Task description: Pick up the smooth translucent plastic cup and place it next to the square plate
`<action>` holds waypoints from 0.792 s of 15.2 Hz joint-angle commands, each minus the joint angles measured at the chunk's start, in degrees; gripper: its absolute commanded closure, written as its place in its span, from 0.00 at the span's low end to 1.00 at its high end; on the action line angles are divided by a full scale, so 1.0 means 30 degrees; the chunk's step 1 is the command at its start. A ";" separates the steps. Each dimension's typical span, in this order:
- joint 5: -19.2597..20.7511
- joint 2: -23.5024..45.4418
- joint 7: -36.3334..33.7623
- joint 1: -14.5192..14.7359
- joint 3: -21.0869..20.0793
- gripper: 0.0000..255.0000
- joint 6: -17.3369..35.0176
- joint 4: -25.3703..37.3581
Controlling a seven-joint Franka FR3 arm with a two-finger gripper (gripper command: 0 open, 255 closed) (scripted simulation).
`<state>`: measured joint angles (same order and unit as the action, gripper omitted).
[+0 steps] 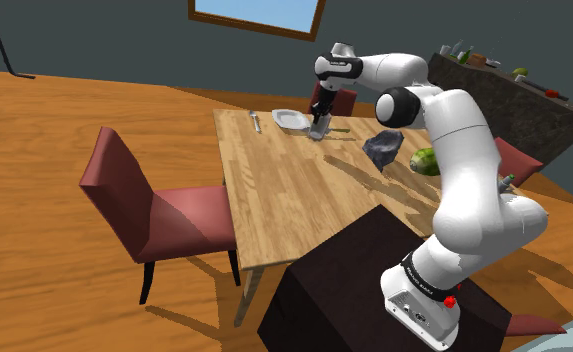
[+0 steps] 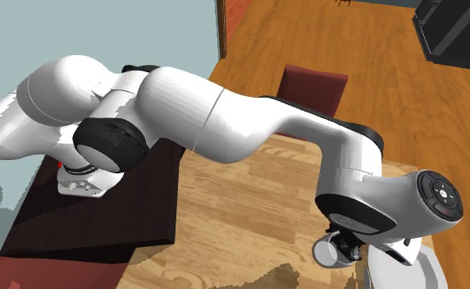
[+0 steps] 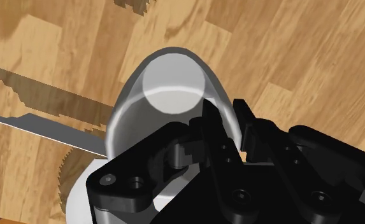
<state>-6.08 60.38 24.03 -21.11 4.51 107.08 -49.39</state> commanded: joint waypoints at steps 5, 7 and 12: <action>-0.0039 0.0750 0.0053 -0.0010 -0.0033 1.00 0.0934 -0.0165; -0.0050 0.1044 0.0064 -0.0015 -0.0045 1.00 0.1213 -0.0152; -0.0069 0.1595 0.0079 -0.0027 -0.0066 1.00 0.1627 -0.0014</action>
<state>-6.28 65.03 24.24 -21.17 4.32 111.79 -49.45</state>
